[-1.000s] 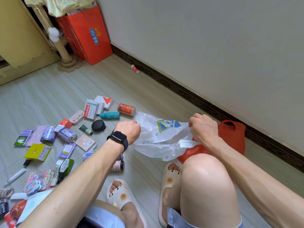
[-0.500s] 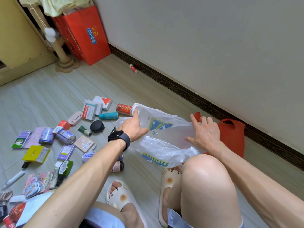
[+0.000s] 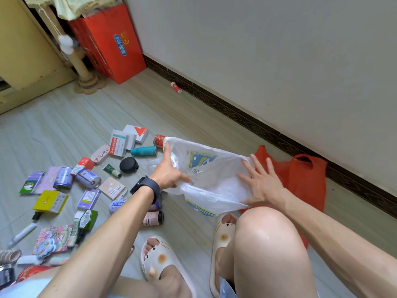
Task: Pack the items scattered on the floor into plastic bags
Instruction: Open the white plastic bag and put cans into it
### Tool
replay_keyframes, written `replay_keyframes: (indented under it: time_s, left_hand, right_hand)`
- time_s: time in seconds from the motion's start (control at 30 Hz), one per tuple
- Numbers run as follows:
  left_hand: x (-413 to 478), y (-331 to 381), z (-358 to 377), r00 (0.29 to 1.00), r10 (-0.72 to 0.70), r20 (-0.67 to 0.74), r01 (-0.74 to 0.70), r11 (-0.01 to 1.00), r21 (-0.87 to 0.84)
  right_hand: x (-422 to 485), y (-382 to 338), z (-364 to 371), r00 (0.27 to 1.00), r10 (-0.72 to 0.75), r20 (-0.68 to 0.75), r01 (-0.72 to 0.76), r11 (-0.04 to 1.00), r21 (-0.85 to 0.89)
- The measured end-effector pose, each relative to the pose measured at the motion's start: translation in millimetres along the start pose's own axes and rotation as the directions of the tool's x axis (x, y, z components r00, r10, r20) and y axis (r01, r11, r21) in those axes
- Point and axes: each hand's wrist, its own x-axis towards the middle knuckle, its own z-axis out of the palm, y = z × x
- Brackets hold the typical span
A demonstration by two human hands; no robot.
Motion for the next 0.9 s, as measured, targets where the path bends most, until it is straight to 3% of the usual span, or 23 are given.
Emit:
replay_keyframes:
  time_s: [0.07,0.13,0.23,0.37,0.43,0.5,0.53,0.6,0.63,0.7,0.73,0.8,0.83,0.9]
  left_hand:
    - [5.7,-14.5,-4.6,0.996,-0.019,0.088,-0.008,0.956,0.293]
    - [15.8,-23.4,4.3,0.985,-0.057,0.162,-0.043,0.832,0.553]
    - [21.2,-16.7,15.0,0.976,-0.112,0.185,-0.047,0.724,0.688]
    - [34.0,6.1,9.7,0.949,-0.241,0.204,-0.038,0.555,0.831]
    - [33.4,18.0,5.8,0.983,-0.089,0.162,-0.107,0.441,0.891]
    - [30.7,24.4,10.9,0.971,0.178,0.161,-0.209,0.292,0.933]
    - [29.8,24.2,18.4,0.931,0.308,0.198,-0.257,0.166,0.952]
    - [28.6,17.3,41.3,0.769,0.494,0.405,-0.405,-0.114,0.907]
    - [29.1,12.9,52.2,0.681,0.526,0.510,-0.471,-0.218,0.855]
    - [42.2,4.0,64.8,0.598,0.491,0.633,-0.534,-0.345,0.772]
    - [53.7,0.2,68.4,0.621,0.445,0.646,-0.549,-0.341,0.763]
    - [82.0,-4.7,67.3,0.718,0.391,0.575,-0.531,-0.226,0.817]
    - [101.4,-9.9,62.8,0.776,0.372,0.510,-0.496,-0.141,0.857]
    - [141.7,-21.3,48.8,0.870,0.309,0.384,-0.418,0.047,0.907]
  right_hand:
    - [-2.2,14.9,7.2,0.993,0.083,0.080,-0.080,0.996,-0.047]
    - [-0.3,22.6,5.2,0.984,0.154,0.093,-0.152,0.988,-0.028]
    - [3.3,15.9,-13.6,0.984,0.174,0.032,-0.171,0.983,-0.072]
    - [10.1,21.3,-21.7,0.987,0.146,0.062,-0.138,0.983,-0.120]
    - [15.2,24.9,-22.1,0.995,0.096,0.020,-0.094,0.991,-0.096]
    - [23.4,24.6,-22.2,0.996,0.054,-0.067,-0.058,0.996,-0.066]
    - [28.8,22.9,-20.4,0.988,0.038,-0.148,-0.045,0.998,-0.045]
    - [38.5,17.6,-12.8,0.920,-0.013,-0.391,0.003,1.000,-0.027]
    - [45.9,15.0,-5.5,0.860,-0.059,-0.508,0.050,0.998,-0.032]
    - [61.5,8.9,5.6,0.747,-0.168,-0.644,0.198,0.980,-0.026]
    - [69.6,6.2,10.7,0.718,-0.216,-0.662,0.265,0.964,-0.026]
    - [86.6,7.1,17.8,0.707,-0.281,-0.649,0.360,0.933,-0.012]
    - [97.5,11.3,21.6,0.736,-0.283,-0.614,0.376,0.926,0.024]
    - [116.9,22.1,20.2,0.899,-0.211,-0.385,0.280,0.951,0.132]
